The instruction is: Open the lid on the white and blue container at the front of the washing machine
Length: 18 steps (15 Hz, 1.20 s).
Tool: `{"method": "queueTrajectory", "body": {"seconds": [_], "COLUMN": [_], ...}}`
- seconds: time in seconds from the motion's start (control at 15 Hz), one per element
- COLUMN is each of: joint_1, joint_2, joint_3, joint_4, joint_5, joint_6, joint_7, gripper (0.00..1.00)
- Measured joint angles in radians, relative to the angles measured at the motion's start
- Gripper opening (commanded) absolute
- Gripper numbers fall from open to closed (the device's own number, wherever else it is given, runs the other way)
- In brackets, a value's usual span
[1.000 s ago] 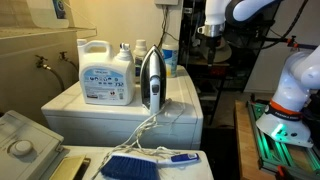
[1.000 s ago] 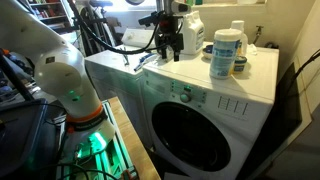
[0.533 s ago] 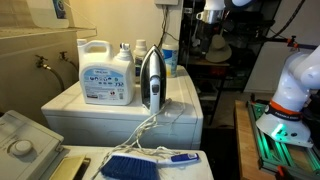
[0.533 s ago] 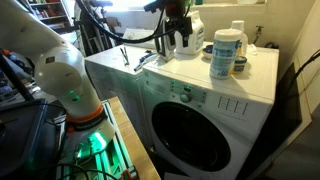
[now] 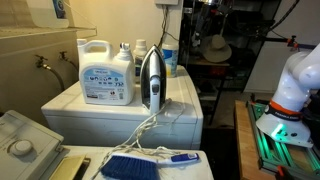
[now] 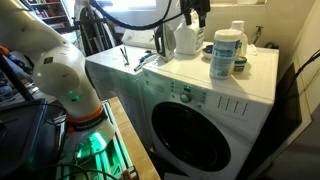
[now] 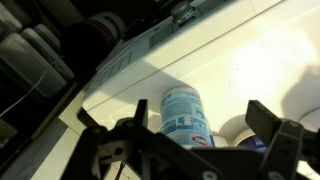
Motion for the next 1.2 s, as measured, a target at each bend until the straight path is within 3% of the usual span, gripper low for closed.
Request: {"method": "queueTrajectory", "body": {"seconds": [0.33,0.73,0.93,1.2], "joint_1": [0.004,0.027,0.026,0.008], "joint_2": [0.02,0.169,0.264,0.39], "joint_3": [-0.022,-0.185,-0.224,-0.235], "joint_4": [0.022,0.168,0.246,0.345], "joint_5": [0.046,0.336,0.469,0.597], "joint_6": [0.001,0.005,-0.002,-0.017], "joint_7": [-0.07,-0.414,-0.535,-0.597], "gripper": [1.0,1.0,1.0,1.0]}}
